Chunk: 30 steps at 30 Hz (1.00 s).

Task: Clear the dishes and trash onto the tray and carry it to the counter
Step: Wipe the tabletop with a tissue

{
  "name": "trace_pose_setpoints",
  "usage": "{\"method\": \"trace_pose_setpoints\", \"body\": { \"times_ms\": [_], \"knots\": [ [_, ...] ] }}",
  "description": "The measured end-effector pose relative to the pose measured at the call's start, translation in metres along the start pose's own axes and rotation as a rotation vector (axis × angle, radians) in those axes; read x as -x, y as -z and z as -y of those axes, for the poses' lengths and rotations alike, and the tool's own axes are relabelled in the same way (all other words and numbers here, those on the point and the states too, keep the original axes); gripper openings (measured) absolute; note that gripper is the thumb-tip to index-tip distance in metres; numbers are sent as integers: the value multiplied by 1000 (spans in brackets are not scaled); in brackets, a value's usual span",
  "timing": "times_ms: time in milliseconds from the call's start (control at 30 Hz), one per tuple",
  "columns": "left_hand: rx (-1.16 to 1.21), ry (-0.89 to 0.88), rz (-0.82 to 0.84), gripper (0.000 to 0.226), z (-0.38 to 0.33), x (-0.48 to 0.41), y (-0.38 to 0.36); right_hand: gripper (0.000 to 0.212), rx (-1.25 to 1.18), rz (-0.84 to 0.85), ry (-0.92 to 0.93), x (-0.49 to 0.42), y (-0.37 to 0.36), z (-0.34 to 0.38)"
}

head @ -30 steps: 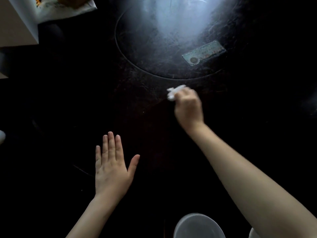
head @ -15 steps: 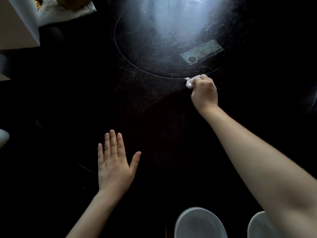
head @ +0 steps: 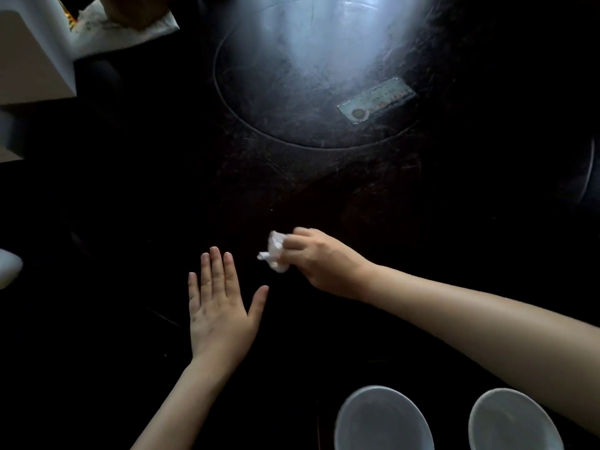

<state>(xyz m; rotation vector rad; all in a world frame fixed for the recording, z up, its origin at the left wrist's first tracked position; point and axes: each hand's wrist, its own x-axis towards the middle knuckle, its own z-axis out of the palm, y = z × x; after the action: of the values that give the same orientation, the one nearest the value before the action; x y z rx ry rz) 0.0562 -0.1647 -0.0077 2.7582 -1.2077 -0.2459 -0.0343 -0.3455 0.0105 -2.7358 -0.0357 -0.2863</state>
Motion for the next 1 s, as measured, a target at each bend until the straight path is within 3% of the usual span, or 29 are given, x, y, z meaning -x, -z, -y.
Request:
{"method": "trace_pose_setpoints", "body": {
  "times_ms": [100,167,300,367,433,567,633,733,800,867,1000],
  "knots": [
    [-5,-5,6,91,0,0,1,26,70,43,19,27,18,-13],
    [-1,-10,17,90,1,1,1,23,126,-42,-84,25,25,-46],
    [6,-6,21,89,1,1,1,22,276,-363,-641,19,49,-116],
    [0,-10,23,90,0,1,2,18,240,-421,-751,18,52,-116],
    [-4,-8,26,90,0,0,2,22,185,-376,-519,15,43,-86],
    [-27,-3,24,91,1,0,0,23,-9,-11,-61,43,16,-2],
    [-24,-1,31,92,0,0,1,17,16,121,60,61,13,20],
    [-23,-3,36,92,-1,1,2,16,43,110,116,56,28,-6],
    [-23,-3,40,92,-1,1,3,21,74,-70,-60,45,35,-52],
    [-24,-5,43,92,-1,1,4,22,192,-249,-349,41,47,-95],
    [-15,-10,40,90,-3,2,6,21,225,-341,-824,38,65,-125]
  ]
}}
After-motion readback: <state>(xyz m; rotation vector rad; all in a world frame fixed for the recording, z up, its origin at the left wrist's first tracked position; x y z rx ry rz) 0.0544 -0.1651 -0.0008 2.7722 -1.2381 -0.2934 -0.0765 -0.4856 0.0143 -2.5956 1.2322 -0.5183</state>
